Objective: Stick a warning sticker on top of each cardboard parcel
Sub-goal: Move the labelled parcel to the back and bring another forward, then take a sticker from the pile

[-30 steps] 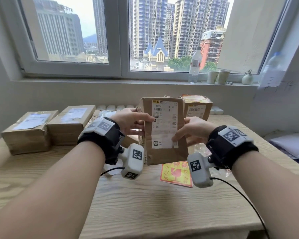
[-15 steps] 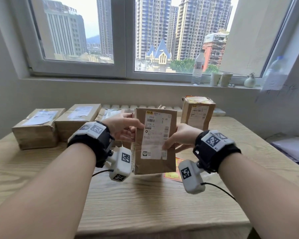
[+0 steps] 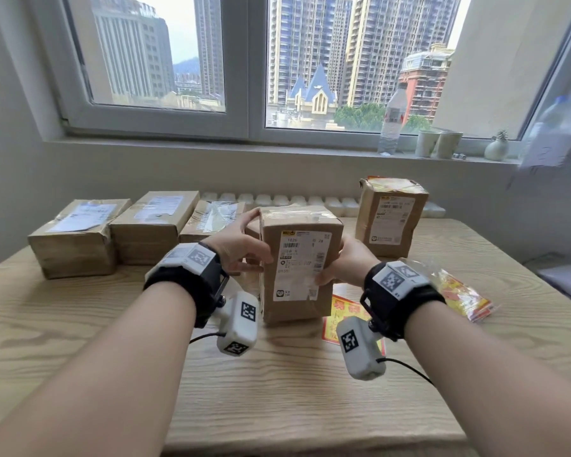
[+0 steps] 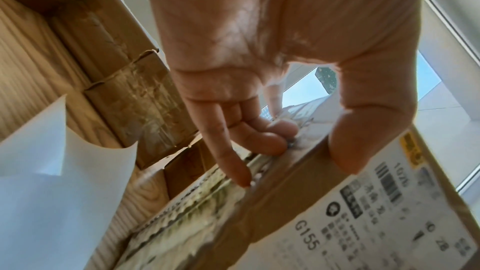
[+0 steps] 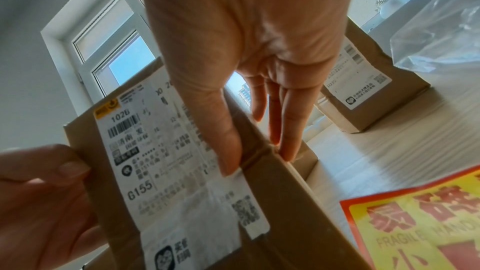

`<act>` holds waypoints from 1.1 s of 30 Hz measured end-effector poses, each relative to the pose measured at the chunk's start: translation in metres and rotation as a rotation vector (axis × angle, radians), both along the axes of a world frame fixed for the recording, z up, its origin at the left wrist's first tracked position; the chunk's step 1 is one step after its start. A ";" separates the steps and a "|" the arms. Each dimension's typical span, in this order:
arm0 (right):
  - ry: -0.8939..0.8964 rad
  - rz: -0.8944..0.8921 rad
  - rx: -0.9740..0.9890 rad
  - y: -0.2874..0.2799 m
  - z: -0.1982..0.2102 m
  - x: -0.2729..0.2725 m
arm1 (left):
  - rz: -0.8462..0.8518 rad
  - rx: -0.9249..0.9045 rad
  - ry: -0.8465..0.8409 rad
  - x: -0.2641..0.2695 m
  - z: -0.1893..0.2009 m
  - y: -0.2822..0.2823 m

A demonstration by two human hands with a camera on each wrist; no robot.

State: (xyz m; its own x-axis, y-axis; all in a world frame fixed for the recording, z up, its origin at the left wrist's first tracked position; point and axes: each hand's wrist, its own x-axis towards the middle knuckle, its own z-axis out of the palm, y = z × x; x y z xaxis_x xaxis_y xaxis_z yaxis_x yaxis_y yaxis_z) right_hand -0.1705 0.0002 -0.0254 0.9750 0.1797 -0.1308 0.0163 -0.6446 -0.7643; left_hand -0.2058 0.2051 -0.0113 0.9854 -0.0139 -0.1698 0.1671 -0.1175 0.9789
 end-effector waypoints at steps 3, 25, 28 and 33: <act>-0.006 0.010 -0.018 -0.002 -0.010 0.007 | 0.027 -0.005 -0.012 0.003 -0.007 0.002; 0.079 0.115 -0.557 -0.023 -0.055 0.002 | 0.009 0.113 0.075 0.012 -0.056 0.006; 0.078 0.110 -0.585 -0.025 -0.054 0.000 | 0.010 0.115 0.074 0.011 -0.055 0.005; 0.072 0.071 -0.636 -0.029 -0.054 -0.001 | -0.008 0.122 0.049 0.010 -0.054 0.009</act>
State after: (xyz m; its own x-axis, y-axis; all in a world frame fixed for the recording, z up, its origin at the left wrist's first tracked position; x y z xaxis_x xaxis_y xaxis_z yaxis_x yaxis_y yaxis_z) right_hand -0.1720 -0.0284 -0.0791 0.9482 0.1094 -0.2983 0.0386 -0.9716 -0.2336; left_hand -0.1959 0.2137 -0.0649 0.9757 0.0023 -0.2189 0.2132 -0.2368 0.9479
